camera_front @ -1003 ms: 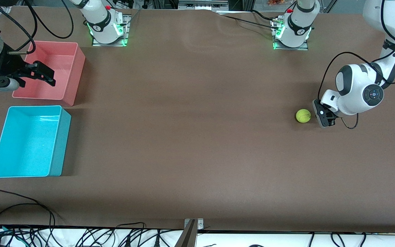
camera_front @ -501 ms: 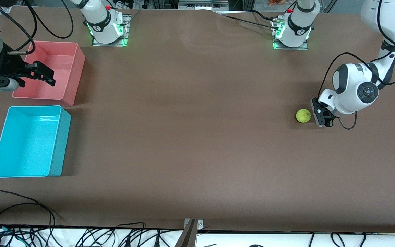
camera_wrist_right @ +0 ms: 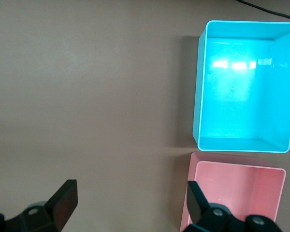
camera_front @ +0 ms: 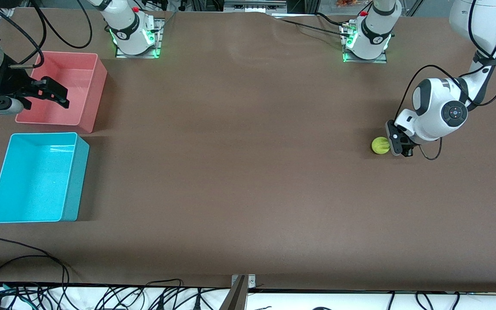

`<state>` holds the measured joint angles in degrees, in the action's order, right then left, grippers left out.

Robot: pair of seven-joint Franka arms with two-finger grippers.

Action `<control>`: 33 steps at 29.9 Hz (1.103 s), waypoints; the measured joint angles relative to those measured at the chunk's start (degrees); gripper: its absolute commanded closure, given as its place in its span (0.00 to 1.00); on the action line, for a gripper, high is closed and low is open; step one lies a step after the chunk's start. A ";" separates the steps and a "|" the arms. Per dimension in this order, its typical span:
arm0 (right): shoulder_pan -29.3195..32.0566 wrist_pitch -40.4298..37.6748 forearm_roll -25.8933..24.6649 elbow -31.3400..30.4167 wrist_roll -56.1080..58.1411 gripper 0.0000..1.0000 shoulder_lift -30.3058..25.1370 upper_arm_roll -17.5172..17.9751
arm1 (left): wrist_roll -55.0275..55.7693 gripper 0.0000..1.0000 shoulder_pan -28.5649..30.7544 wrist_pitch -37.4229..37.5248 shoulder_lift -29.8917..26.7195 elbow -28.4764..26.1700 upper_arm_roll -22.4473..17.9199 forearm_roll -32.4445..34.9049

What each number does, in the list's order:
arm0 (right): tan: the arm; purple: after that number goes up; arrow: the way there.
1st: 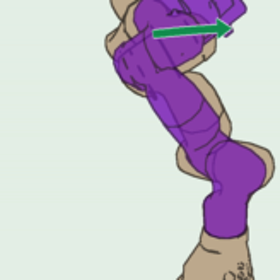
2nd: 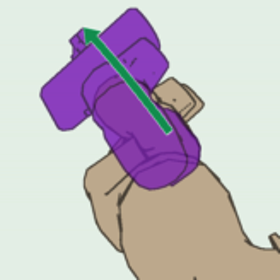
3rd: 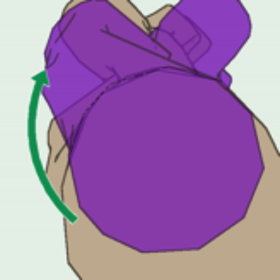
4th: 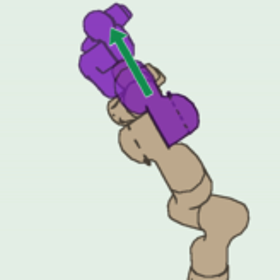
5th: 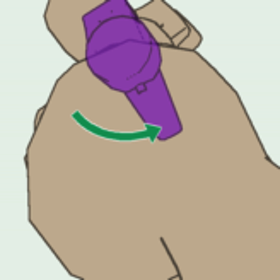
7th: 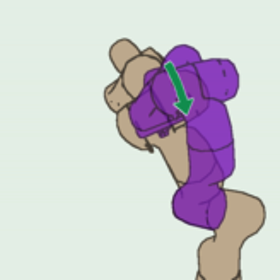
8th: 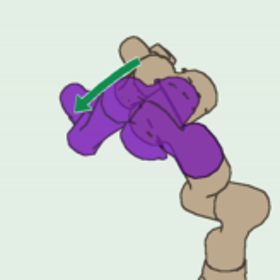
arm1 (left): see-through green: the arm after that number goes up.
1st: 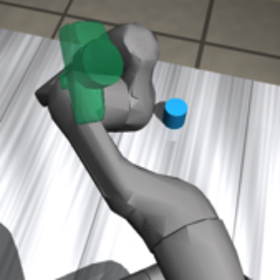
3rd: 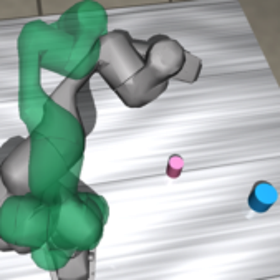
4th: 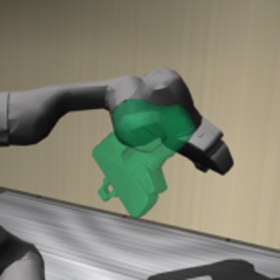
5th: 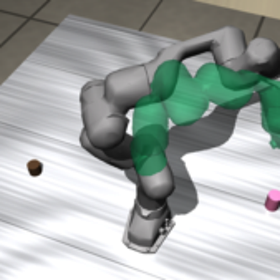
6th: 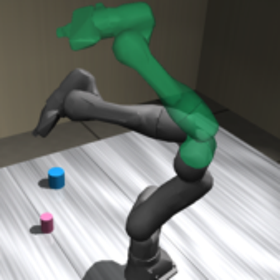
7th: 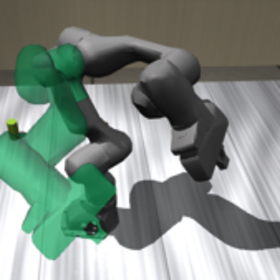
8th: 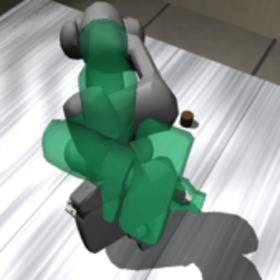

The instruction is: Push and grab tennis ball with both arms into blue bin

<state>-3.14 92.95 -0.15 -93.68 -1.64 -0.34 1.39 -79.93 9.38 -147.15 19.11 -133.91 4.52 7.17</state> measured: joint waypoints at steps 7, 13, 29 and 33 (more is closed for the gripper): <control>0.00 -0.01 0.00 0.00 0.00 0.00 0.00 0.00 | 6.46 1.00 -0.45 -0.29 0.00 0.01 4.81 -0.34; 0.00 -0.02 -0.01 0.00 0.00 0.00 0.00 -0.01 | 19.80 1.00 -4.78 -0.63 0.00 0.27 8.92 -0.34; 0.01 -0.09 -0.01 0.00 0.00 0.00 0.01 -0.02 | 39.17 1.00 -13.10 -0.97 0.00 2.89 12.79 -0.34; 0.01 -0.09 -0.01 0.00 0.00 0.00 0.01 -0.01 | 39.17 1.00 -12.68 -0.97 0.00 2.89 12.73 -0.34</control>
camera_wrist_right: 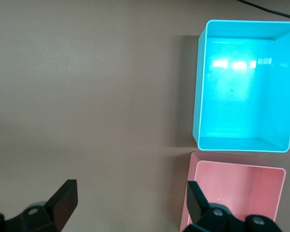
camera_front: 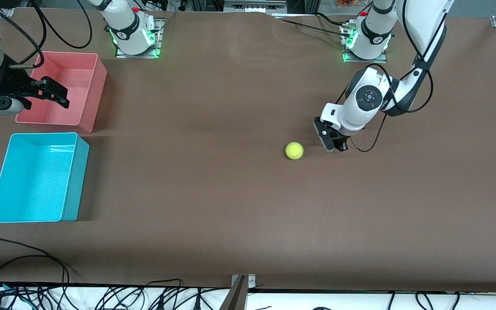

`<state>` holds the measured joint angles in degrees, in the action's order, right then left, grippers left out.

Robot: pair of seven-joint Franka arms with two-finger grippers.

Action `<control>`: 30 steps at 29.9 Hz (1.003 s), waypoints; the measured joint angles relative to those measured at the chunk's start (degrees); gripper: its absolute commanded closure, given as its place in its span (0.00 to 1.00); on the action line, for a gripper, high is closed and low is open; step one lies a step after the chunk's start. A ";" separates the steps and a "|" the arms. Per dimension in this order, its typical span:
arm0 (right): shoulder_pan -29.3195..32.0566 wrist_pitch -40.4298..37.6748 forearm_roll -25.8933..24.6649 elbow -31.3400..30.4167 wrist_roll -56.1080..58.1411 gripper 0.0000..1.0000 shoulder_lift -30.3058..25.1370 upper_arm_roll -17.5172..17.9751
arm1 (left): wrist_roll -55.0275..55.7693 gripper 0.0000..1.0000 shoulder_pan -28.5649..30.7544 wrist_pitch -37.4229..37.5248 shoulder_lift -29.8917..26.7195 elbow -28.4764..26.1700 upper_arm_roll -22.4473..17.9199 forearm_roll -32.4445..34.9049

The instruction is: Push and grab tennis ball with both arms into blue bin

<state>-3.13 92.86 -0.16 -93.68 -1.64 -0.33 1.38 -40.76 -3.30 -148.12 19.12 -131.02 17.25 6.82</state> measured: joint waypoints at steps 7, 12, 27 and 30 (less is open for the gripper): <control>-0.04 -0.51 0.00 -0.23 0.04 0.00 0.37 0.02 | 0.00 1.00 0.04 0.00 0.00 0.00 0.01 0.00; -1.24 -2.88 -2.06 -1.37 1.44 0.00 5.00 0.42 | 0.00 1.00 0.09 0.00 -0.07 0.21 0.01 0.00; -3.47 -5.49 -1.25 -0.46 1.74 0.00 10.37 0.76 | 0.00 0.00 1.72 5.56 -10.23 1.70 -0.12 0.00; -3.53 -5.68 -0.14 -1.03 1.84 0.00 10.71 0.80 | 0.00 0.00 2.17 8.20 -13.56 1.70 -0.57 0.00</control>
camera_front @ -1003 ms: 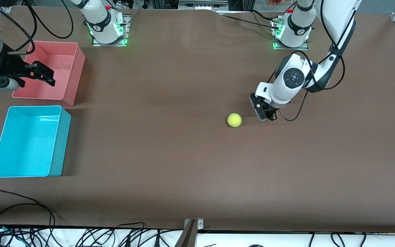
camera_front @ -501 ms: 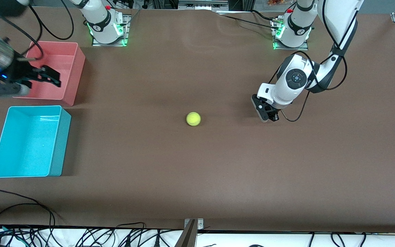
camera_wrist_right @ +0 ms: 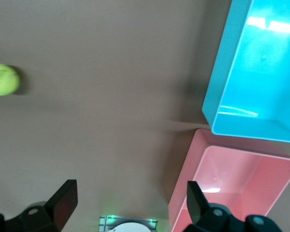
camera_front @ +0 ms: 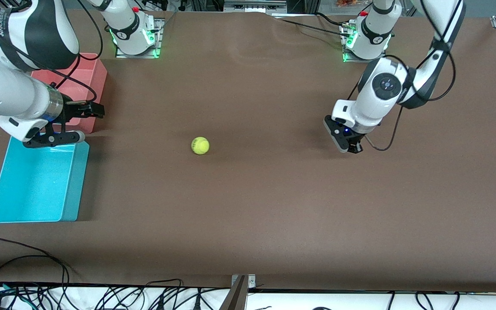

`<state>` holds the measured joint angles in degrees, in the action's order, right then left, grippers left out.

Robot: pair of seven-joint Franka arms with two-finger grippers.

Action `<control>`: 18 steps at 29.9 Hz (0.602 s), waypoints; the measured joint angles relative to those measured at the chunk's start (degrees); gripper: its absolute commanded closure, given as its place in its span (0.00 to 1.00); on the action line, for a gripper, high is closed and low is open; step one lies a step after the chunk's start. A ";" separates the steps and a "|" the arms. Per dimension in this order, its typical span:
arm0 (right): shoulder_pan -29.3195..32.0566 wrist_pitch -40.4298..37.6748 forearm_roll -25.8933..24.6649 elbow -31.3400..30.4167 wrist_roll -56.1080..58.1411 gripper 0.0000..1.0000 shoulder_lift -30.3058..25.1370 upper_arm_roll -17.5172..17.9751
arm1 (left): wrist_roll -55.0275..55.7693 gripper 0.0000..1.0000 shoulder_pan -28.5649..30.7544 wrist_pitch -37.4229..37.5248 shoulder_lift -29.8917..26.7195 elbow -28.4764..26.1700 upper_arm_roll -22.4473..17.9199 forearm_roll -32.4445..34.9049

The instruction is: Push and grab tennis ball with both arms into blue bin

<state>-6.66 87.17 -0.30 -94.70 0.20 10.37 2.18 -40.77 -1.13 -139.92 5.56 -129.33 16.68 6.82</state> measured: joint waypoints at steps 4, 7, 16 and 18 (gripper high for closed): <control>-0.86 0.28 0.74 -1.42 0.17 0.00 0.93 0.06 | 0.00 0.00 0.77 3.86 -4.47 0.01 -0.78 0.00; -3.14 3.61 0.78 -4.68 0.15 0.00 2.01 0.12 | 0.85 0.00 1.09 8.58 -10.22 0.16 -1.88 -0.01; -3.56 13.06 0.80 -11.64 0.16 0.00 2.31 0.12 | 6.32 0.00 1.09 20.77 -13.73 5.26 -2.77 -0.09; -3.57 15.99 0.80 -14.45 0.16 0.00 2.47 0.11 | 7.89 0.00 1.09 25.14 -14.54 8.18 -3.13 -0.09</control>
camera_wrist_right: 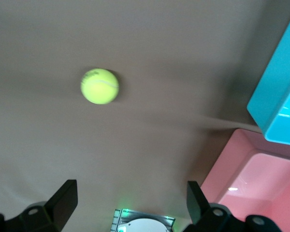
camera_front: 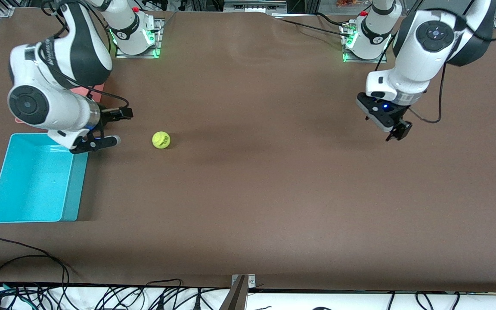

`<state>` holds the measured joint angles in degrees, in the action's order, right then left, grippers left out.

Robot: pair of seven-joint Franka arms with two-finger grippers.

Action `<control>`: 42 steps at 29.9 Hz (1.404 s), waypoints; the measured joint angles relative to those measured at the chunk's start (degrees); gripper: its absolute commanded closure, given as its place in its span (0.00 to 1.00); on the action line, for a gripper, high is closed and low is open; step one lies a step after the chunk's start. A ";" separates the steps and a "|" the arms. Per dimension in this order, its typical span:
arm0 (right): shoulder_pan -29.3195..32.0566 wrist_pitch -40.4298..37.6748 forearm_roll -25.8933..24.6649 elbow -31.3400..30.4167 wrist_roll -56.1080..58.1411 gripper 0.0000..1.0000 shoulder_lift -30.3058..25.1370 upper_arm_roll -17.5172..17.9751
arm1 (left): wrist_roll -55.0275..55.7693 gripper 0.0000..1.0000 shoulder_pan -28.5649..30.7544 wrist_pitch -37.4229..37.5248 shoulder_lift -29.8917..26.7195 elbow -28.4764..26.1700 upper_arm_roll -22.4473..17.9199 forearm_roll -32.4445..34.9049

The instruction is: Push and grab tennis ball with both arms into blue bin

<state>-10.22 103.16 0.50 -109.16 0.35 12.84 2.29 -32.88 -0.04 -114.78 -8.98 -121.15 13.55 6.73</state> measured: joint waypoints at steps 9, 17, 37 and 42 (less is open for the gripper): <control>-0.09 10.09 0.00 -10.58 0.00 0.00 0.37 0.00 | 2.70 0.00 0.00 12.18 -1.31 11.79 -1.57 0.01; -0.10 19.26 -0.11 -16.50 0.36 0.00 2.11 0.00 | 3.13 0.00 -0.02 13.12 -1.24 14.58 -3.98 0.00; -0.06 23.63 -10.78 -17.12 0.49 0.00 7.40 -0.41 | 34.74 0.00 -0.49 25.92 1.45 24.55 -5.62 -6.32; -0.06 23.38 -12.07 -17.00 0.49 0.00 7.39 -0.58 | 38.37 0.00 -0.53 27.41 4.96 28.44 -5.63 -6.60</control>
<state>-10.28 126.54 -11.57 -126.16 0.84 20.24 1.72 5.49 -0.58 -87.37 -4.02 -92.71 7.92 0.13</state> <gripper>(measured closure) 0.000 0.000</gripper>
